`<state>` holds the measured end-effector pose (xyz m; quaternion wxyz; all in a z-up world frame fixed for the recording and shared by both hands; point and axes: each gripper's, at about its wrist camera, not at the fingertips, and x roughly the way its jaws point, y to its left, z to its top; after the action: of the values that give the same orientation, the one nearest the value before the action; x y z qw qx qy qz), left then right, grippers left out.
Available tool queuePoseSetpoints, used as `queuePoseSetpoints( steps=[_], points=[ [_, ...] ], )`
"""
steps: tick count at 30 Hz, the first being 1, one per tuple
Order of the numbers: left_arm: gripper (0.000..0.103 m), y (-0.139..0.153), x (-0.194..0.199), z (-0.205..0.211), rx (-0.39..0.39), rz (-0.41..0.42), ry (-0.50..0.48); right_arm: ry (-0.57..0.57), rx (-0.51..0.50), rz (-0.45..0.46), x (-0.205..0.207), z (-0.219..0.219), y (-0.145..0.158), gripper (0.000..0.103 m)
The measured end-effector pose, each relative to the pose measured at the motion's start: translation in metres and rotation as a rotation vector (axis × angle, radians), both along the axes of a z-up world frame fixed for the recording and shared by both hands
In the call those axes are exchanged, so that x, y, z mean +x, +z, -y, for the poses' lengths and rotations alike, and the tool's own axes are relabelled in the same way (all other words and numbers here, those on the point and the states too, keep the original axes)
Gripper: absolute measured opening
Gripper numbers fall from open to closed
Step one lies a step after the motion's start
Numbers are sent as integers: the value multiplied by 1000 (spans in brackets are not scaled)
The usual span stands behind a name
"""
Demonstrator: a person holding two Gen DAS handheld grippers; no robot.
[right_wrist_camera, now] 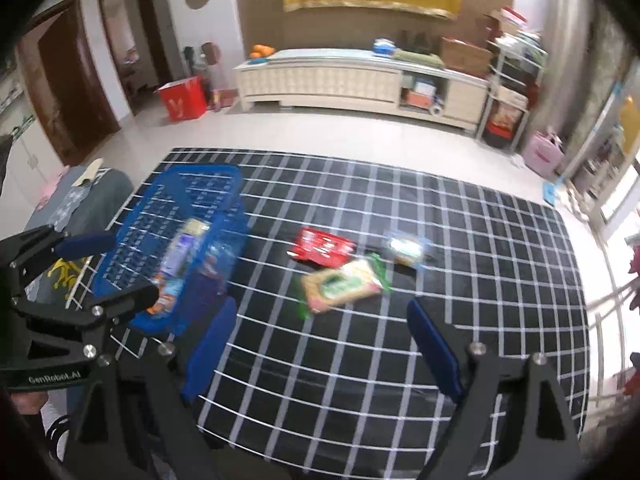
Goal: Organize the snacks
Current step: 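Move both open tools back toward the green-labelled cracker pack, then grasp the green-labelled cracker pack with the left tool and lift it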
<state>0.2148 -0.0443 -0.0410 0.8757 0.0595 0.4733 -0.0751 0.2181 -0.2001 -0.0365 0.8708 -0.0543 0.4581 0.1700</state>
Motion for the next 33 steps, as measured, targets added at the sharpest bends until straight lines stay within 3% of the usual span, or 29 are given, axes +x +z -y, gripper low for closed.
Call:
queuePoseSetpoints(
  steps=[4, 8, 15, 25, 29, 33],
  points=[
    [78, -12, 8, 37, 4, -9, -62, -39, -10, -24, 2, 34, -15, 90],
    [79, -32, 21, 66, -6, -43, -100, -70, -15, -62, 7, 62, -35, 90],
    [79, -87, 63, 96, -47, -152, -129, -113, -13, -111, 22, 99, -73, 90],
    [79, -171, 118, 92, -28, -187, -90, -99, 16, -193, 56, 113, -130, 90],
    [79, -187, 135, 90, -52, -215, -93, -95, 56, -202, 68, 112, -143, 90],
    [79, -201, 150, 95, -9, -223, -138, -103, 107, -221, 75, 116, -152, 90]
  ],
)
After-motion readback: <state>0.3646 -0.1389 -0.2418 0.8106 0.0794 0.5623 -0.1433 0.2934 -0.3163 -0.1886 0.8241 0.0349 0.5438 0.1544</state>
